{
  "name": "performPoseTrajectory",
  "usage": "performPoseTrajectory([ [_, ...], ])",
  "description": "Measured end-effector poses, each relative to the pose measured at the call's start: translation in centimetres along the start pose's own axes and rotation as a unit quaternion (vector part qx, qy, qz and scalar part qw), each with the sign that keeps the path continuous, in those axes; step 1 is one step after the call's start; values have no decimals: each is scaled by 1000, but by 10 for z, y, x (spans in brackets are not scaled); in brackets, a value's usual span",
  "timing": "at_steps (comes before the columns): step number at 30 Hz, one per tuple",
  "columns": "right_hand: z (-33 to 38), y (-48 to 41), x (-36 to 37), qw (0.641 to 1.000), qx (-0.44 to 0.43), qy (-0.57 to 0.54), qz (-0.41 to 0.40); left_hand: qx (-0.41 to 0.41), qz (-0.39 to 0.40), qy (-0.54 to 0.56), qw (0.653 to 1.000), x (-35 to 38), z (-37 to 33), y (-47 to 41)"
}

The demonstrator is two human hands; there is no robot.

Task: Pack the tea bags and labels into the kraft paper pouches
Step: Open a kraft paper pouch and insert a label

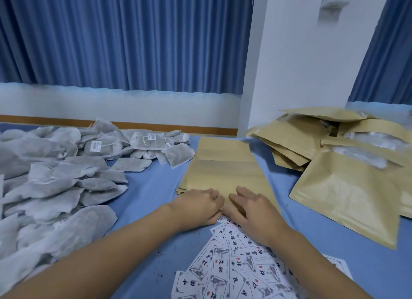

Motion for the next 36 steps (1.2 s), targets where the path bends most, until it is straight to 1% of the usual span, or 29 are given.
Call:
performPoseTrajectory([
  [3, 6, 7, -1, 999, -19, 1, 26, -11, 4, -4, 1000, -5, 1, 6],
  [7, 14, 14, -12, 1000, -30, -5, 6, -10, 15, 4, 1000, -6, 4, 14],
  [9, 18, 17, -13, 999, -30, 8, 9, -10, 6, 4, 1000, -8, 7, 16],
  [11, 21, 19, -11, 999, -26, 19, 17, -26, -13, 30, 999, -13, 12, 20],
  [13, 22, 22, -11, 1000, -20, 10, 17, -48, -50, 84, 994, -19, 17, 26],
  [14, 23, 23, -11, 1000, -18, -1, 18, -55, -82, 119, 988, -24, 17, 30],
  [16, 24, 25, -13, 999, -15, -24, 17, -62, -176, 174, 967, -40, 14, 42],
  [17, 23, 26, -14, 999, -11, -34, 14, -75, -225, 180, 954, -47, 13, 49],
  [19, 21, 27, -16, 999, -2, -47, 5, -124, -326, 187, 918, -59, 12, 66],
  [20, 20, 28, -17, 999, 3, -54, -1, -159, -364, 215, 892, -60, 11, 75],
  [21, 19, 29, -17, 998, 7, -62, -7, -198, -383, 267, 862, -60, 12, 82],
  [22, 18, 30, -17, 997, 9, -73, -14, -238, -383, 336, 827, -56, 15, 86],
  [24, 18, 32, -18, 994, 9, -105, -28, -308, -332, 470, 757, -36, 19, 83],
  [25, 18, 33, -19, 992, 9, -123, -36, -332, -301, 513, 732, -27, 18, 80],
  [26, 17, 35, -21, 989, 11, -140, -47, -347, -268, 557, 706, -18, 15, 77],
  [28, 12, 37, -27, 984, 25, -158, -81, -354, -210, 656, 633, -4, 5, 72],
  [30, 7, 41, -31, 980, 41, -159, -114, -362, -195, 716, 564, 3, -3, 70],
  [31, 5, 43, -33, 977, 48, -162, -128, -371, -197, 727, 543, 7, -5, 71],
  [32, 4, 44, -35, 974, 55, -168, -143, -382, -199, 724, 538, 10, -5, 72],
  [34, 2, 47, -39, 964, 62, -198, -168, -393, -195, 709, 552, 15, -5, 73],
  [35, 2, 47, -39, 959, 61, -215, -174, -391, -195, 713, 549, 17, -6, 73],
  [36, 3, 48, -39, 956, 58, -229, -174, -383, -197, 727, 535, 18, -7, 72],
])
Point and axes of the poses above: each hand's wrist, its own y-axis away from the middle knuckle, its own x-axis out of the palm, z = x × y, the point moved 10 cm from there along -y, towards the middle knuckle, and after that the axes turned 2 degrees about -y, right-handed, at the moved point
